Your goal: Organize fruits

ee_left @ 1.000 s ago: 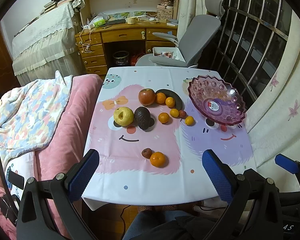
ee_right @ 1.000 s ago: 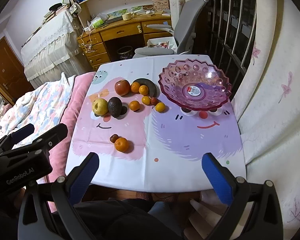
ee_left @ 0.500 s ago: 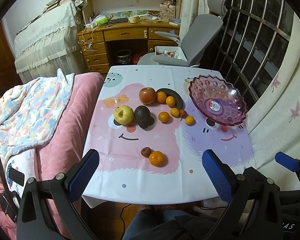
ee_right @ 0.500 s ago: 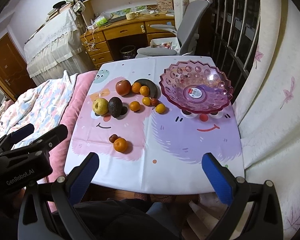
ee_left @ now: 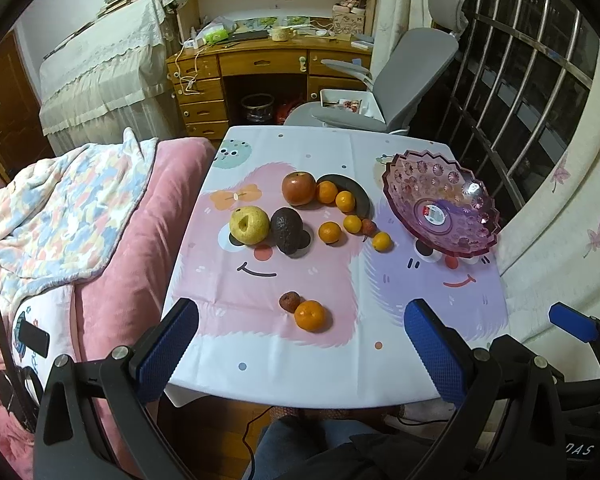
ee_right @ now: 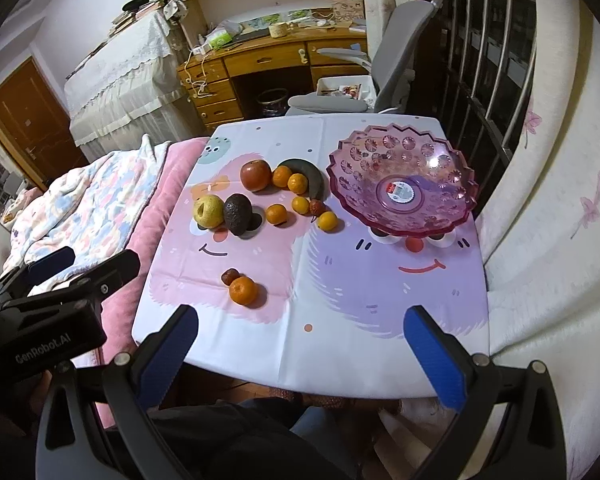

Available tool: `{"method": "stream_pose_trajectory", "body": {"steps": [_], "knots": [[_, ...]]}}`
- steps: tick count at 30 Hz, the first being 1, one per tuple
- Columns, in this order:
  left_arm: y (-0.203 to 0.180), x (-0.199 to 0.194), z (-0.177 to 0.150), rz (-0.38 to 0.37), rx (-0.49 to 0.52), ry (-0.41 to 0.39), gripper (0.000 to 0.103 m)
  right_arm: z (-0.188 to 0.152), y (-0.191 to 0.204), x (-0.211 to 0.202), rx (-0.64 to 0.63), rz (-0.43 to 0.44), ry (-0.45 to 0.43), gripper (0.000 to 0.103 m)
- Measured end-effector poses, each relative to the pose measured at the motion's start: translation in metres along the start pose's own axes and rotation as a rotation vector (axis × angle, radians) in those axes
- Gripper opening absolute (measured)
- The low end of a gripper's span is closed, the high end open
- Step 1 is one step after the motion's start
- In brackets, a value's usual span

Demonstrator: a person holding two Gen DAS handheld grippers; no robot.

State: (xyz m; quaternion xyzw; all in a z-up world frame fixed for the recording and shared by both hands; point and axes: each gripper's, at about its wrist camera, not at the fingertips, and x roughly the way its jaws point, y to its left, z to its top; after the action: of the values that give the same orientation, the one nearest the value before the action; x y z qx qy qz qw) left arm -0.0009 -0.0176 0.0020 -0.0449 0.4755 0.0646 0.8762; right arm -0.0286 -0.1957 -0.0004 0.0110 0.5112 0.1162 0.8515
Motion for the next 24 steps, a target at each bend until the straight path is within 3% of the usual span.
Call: {"method": "stream_pose_trajectory", "body": {"steps": [14, 24], "knots": [[0.011, 0.009, 0.002, 0.024, -0.065, 0.047, 0.102, 0.004, -0.003, 0.006, -0.041, 0.060, -0.057, 0.103], [0.044, 0.055, 0.017, -0.043, -0.032, 0.152, 0.102, 0.003, 0.029, 0.026, -0.110, -0.008, -0.145, 0.102]]}}
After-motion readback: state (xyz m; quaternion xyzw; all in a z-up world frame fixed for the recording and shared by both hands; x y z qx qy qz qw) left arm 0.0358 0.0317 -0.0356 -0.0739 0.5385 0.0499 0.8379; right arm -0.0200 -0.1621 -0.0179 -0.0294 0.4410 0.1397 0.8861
